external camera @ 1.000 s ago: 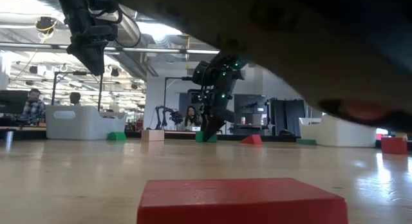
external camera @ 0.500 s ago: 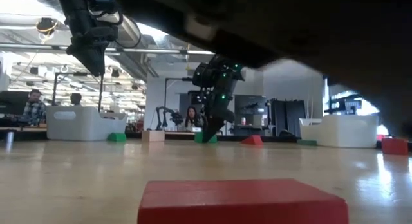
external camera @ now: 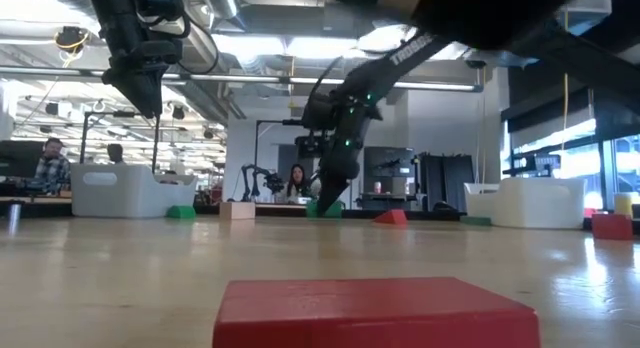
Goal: Sort & place blocks by color
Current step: Put the green block into the white bin
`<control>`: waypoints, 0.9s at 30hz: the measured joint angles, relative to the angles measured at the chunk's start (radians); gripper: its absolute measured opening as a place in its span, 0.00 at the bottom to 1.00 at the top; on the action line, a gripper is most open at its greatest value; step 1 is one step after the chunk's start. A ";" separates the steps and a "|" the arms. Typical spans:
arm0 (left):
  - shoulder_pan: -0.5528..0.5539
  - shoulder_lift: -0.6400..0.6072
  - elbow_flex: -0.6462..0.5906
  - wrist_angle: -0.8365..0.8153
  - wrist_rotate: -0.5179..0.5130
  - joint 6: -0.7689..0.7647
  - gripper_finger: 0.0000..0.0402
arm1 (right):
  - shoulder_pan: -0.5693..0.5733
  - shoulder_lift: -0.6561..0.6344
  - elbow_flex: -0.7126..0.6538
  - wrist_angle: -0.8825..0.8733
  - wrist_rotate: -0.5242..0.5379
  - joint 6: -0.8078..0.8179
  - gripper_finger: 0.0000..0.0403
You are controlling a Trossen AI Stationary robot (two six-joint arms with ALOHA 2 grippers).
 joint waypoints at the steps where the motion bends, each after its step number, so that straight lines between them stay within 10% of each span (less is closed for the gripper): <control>1: 0.000 0.000 0.000 0.000 0.000 0.000 0.41 | 0.000 -0.012 0.000 -0.015 -0.008 0.001 0.18; 18: 0.000 0.000 0.000 0.000 0.007 0.042 0.41 | 0.033 -0.259 0.001 -0.407 0.133 0.179 0.18; 27: -0.001 0.000 0.000 0.001 0.245 0.357 0.41 | 0.031 -0.391 0.001 -0.593 0.272 0.377 0.18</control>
